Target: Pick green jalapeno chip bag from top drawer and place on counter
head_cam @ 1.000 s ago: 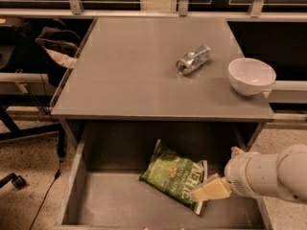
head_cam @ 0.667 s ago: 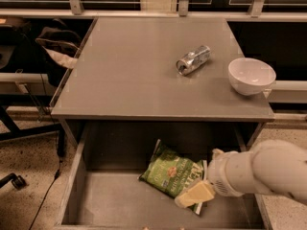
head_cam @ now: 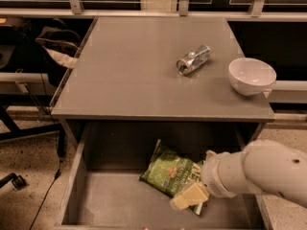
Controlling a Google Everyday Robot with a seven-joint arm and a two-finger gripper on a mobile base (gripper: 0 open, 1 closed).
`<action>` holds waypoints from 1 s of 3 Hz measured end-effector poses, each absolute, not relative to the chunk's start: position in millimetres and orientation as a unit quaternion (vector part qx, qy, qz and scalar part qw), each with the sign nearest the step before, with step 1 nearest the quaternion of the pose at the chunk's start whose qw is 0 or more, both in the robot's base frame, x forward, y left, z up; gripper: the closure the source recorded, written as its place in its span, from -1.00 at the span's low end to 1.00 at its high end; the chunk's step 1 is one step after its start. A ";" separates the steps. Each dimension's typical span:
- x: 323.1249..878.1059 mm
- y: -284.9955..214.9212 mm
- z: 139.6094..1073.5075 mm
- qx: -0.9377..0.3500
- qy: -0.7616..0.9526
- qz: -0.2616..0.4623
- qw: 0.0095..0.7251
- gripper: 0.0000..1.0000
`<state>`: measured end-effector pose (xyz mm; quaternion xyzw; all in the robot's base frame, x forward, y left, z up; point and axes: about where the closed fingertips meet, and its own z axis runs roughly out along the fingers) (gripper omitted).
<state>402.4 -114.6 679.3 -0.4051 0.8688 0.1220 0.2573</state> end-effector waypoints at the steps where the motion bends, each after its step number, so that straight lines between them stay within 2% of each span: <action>1: 399.9 -122.0 678.1 -0.390 0.872 0.125 0.269 -1.00; 3: 417.4 -127.3 639.4 -0.329 0.868 0.161 0.335 -1.00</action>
Offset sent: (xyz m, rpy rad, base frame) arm 0.0198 -0.0275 -0.0533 0.2457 -0.1385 -0.1931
